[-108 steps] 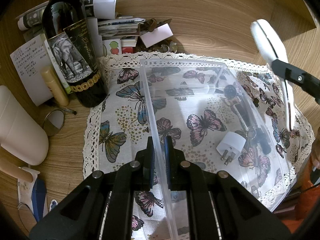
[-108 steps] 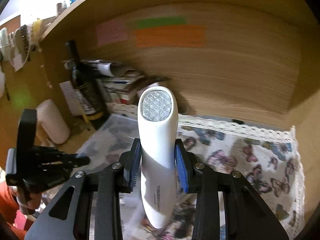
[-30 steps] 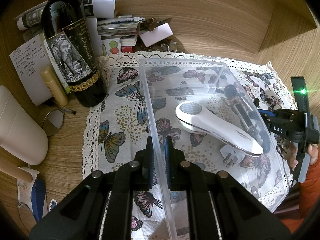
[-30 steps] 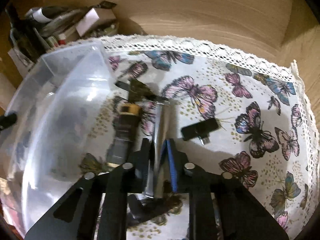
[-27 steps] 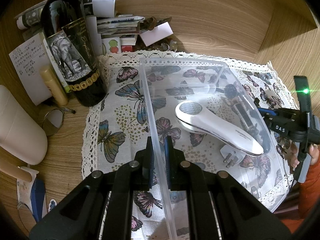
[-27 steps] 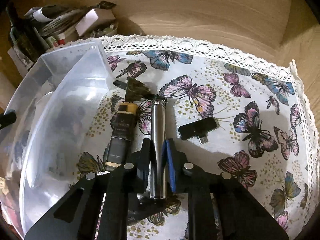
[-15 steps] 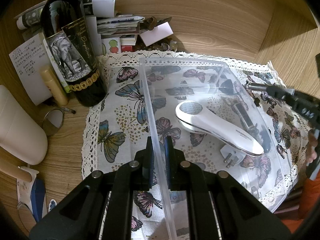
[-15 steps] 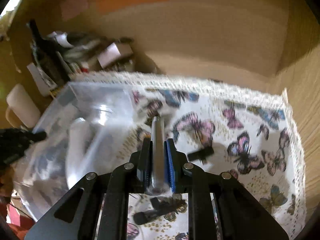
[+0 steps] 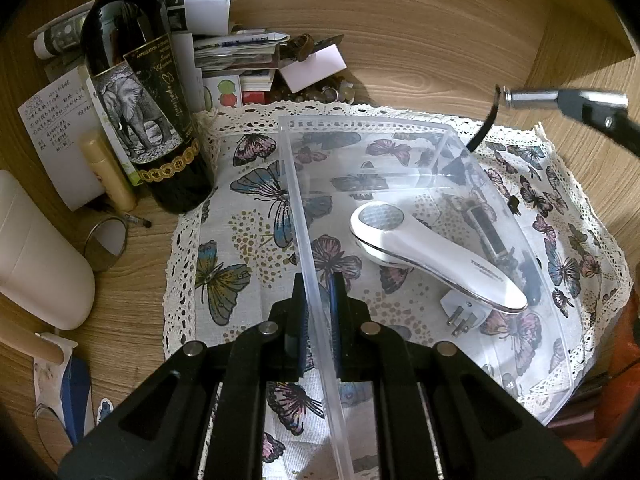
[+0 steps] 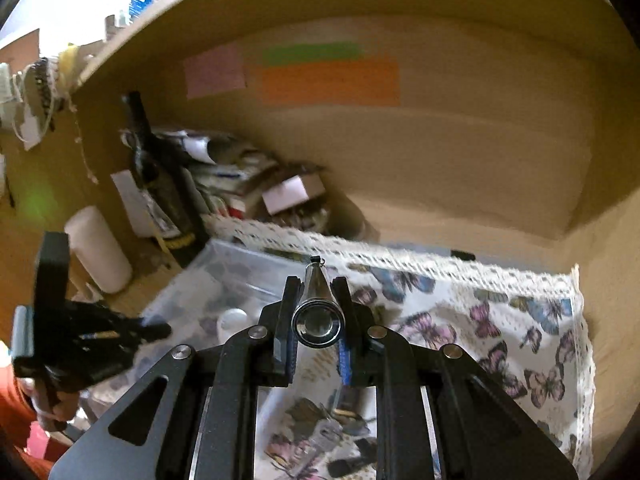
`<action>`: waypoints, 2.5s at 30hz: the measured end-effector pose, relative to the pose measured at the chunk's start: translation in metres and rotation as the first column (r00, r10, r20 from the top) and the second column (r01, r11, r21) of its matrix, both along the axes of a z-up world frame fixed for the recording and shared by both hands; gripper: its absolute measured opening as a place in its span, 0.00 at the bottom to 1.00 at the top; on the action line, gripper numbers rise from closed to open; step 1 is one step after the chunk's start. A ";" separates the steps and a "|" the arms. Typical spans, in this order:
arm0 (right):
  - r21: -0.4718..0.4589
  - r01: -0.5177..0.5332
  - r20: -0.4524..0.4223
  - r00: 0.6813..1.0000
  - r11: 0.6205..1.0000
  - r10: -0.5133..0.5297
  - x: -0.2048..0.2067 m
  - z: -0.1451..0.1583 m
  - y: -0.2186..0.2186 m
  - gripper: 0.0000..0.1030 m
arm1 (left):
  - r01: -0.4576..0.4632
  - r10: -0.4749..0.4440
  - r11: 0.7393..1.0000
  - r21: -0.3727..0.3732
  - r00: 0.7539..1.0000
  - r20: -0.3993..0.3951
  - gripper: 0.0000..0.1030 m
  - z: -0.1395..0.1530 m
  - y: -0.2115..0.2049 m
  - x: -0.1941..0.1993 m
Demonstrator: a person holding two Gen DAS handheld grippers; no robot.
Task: Organize rigid objects
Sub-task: 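Carry the cylinder into the box and open the right tool, then grasp the black USB adapter with the right tool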
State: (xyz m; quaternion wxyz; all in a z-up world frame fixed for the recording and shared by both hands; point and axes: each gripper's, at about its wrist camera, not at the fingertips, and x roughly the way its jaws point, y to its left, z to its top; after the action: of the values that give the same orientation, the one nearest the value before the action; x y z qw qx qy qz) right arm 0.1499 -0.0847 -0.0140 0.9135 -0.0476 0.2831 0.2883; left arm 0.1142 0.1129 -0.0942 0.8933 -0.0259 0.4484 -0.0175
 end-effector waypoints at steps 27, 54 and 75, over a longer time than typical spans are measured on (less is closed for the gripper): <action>-0.155 -0.103 -0.203 0.977 0.983 0.070 0.034 -0.075 0.061 0.14 | 0.001 -0.001 1.000 0.004 1.000 0.001 0.09 -0.001 -0.001 0.001; -0.076 0.161 -0.107 0.980 0.984 -0.169 0.041 -0.036 -0.033 0.37 | -0.002 0.002 1.000 0.005 1.000 0.002 0.09 -0.001 -0.002 0.001; -0.259 0.225 -0.294 0.908 0.939 -0.299 0.078 -0.131 -0.072 0.55 | -0.001 0.001 1.000 0.007 1.000 0.001 0.09 -0.001 0.000 0.001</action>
State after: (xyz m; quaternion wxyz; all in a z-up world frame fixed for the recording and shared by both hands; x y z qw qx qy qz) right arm 0.2283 -0.1563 -0.1453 0.8730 -0.0603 0.4653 0.1334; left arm 0.1152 0.1124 -0.0950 0.8936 -0.0230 0.4481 -0.0158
